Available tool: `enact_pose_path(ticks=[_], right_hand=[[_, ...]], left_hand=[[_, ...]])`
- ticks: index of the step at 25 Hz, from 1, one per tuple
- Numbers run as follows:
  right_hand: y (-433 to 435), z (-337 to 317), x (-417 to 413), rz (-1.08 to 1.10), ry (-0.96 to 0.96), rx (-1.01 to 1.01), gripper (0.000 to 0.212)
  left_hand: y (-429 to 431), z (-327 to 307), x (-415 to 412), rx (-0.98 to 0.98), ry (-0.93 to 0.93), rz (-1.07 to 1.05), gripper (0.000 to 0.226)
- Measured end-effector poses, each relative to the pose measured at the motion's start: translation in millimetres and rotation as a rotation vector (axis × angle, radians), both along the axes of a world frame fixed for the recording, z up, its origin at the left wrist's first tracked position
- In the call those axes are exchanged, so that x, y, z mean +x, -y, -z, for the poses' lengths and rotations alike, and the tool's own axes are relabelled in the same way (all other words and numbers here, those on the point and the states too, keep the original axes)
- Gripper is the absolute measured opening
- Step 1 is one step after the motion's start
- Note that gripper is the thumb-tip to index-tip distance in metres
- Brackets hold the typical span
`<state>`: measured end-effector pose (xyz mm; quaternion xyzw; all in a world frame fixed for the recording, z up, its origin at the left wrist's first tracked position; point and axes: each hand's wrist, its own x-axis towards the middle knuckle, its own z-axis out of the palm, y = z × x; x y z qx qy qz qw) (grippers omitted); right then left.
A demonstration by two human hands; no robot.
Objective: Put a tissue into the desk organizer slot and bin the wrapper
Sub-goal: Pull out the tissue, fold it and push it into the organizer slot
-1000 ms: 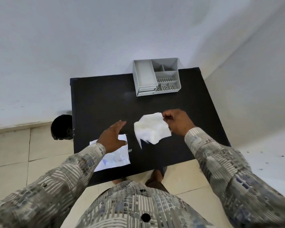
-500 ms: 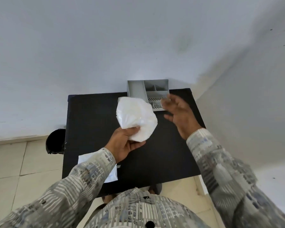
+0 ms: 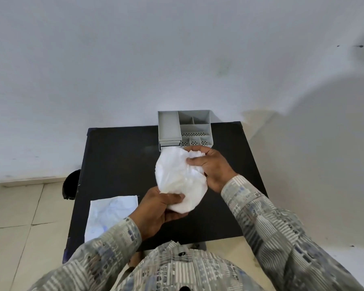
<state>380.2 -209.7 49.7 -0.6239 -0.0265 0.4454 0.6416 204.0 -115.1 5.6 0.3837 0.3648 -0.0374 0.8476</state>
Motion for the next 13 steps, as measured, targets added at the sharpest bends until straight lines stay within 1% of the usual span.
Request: enact_pose_path(ticks=[1, 3, 4, 6, 7, 8, 10, 11, 12, 13], right_hand=[[5, -2, 3, -0.022, 0.028, 0.011, 0.029], [12, -7, 10, -0.075, 0.023, 0.022, 0.03], [16, -10, 14, -0.12, 0.018, 0.032, 0.031], [21, -14, 24, -0.173, 0.079, 0.037, 0.028], [22, -13, 31, -0.126, 0.1, 0.066, 0.023], [24, -12, 40, -0.019, 0.065, 0.13, 0.021], [32, -12, 52, 0.228, -0.164, 0.293, 0.036], [39, -9, 54, 0.277, -0.255, 0.319, 0.046], [48, -7, 51, 0.241, -0.296, 0.298, 0.055], [58, -5, 42, 0.154, -0.316, 0.242, 0.062]], left_hand=[[2, -6, 3, 0.018, 0.023, 0.016, 0.049], [1, -17, 9, 0.077, 0.072, 0.017, 0.053], [0, -21, 14, 0.109, 0.081, -0.007, 0.056], [5, -25, 22, 0.159, 0.068, -0.066, 0.058], [11, -25, 27, 0.17, 0.064, -0.103, 0.058], [18, -25, 31, 0.168, 0.06, -0.153, 0.057], [31, -23, 40, 0.133, 0.054, -0.278, 0.05], [37, -22, 44, 0.102, 0.057, -0.342, 0.046], [42, -20, 48, 0.065, 0.068, -0.402, 0.044], [45, -18, 51, 0.031, 0.083, -0.454, 0.044]])
